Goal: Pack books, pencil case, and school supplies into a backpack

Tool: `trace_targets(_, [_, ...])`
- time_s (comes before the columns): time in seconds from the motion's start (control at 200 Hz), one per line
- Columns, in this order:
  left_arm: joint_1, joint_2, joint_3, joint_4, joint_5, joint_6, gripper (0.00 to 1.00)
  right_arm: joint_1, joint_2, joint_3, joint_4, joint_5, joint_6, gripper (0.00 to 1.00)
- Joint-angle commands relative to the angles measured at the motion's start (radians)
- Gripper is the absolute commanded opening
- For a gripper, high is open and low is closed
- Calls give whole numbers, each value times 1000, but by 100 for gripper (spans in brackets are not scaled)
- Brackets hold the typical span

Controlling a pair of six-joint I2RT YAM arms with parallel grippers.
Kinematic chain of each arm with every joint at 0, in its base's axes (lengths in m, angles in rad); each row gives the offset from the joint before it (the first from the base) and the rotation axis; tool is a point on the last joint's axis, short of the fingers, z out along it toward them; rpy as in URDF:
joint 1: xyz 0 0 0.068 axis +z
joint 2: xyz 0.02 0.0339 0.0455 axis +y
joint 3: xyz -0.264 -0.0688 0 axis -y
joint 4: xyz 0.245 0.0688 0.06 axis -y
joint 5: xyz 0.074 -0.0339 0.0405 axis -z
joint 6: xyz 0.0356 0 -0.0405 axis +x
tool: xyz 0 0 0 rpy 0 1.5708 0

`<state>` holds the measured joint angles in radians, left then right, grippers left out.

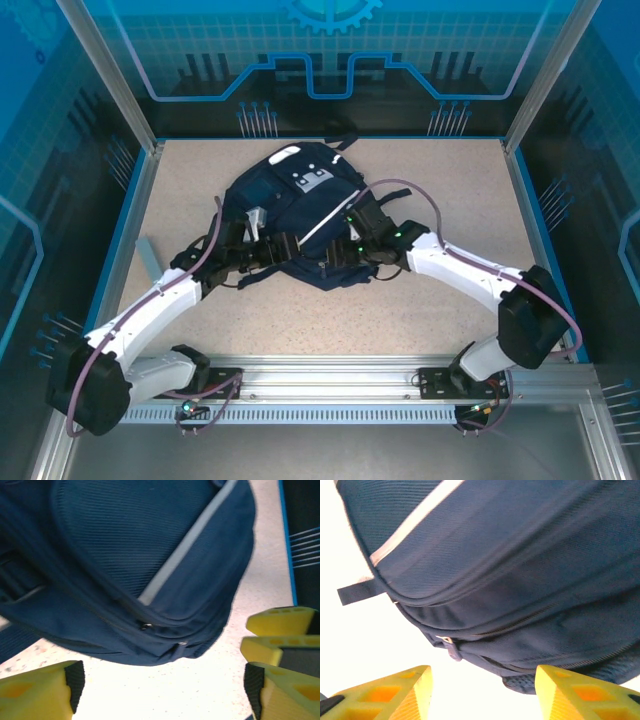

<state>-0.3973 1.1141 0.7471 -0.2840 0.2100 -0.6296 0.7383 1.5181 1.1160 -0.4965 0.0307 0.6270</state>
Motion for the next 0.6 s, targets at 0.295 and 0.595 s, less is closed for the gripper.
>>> trace_targets(0.295, [11,0,0,-62,-105,-85,99,131,180,121,-27,57,-92,51])
trace_targets(0.595, [11,12,0,-59,-100,-87,99,132,256,141,-12,63,-54,39])
